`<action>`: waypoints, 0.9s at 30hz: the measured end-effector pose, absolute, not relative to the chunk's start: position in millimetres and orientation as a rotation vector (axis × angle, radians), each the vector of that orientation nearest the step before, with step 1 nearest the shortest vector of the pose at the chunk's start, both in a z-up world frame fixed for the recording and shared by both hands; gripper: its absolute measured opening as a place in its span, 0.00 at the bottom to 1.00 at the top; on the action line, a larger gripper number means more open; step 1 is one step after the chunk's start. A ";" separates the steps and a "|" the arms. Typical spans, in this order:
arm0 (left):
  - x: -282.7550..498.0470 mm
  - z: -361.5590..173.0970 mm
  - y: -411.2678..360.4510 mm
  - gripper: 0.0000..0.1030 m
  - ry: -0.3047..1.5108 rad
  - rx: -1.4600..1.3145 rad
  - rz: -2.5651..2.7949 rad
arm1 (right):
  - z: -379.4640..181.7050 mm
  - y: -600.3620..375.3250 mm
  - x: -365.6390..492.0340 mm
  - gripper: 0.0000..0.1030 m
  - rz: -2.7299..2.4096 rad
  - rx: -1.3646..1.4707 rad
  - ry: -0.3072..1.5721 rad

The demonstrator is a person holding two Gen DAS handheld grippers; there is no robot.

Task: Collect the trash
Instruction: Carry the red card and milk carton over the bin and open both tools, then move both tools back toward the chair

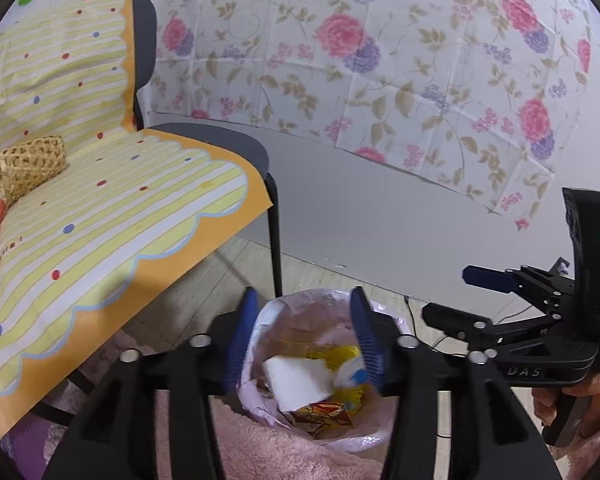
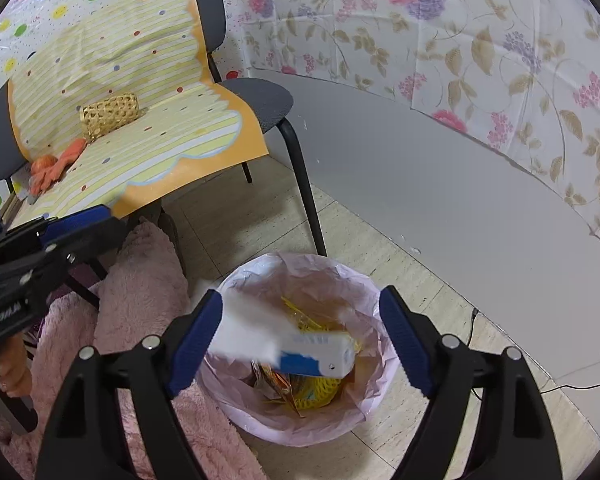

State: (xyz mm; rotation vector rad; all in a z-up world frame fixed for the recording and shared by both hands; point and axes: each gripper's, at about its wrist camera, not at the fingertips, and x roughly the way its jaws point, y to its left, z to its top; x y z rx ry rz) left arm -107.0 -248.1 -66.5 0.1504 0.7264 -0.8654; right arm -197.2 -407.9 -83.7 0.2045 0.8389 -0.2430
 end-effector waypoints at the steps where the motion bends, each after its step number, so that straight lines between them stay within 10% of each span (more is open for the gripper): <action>1: -106.6 -65.4 -245.5 0.61 0.724 0.147 -0.858 | -82.1 -408.2 -197.9 0.77 -0.245 0.203 0.836; 7: -106.7 -51.9 -214.5 0.85 0.685 0.136 -0.772 | -65.6 -406.7 -198.1 0.78 -0.225 0.204 0.804; 27: -77.2 -17.4 -69.2 0.85 0.648 0.005 -0.382 | -4.4 -308.2 -111.2 0.78 0.058 0.064 0.675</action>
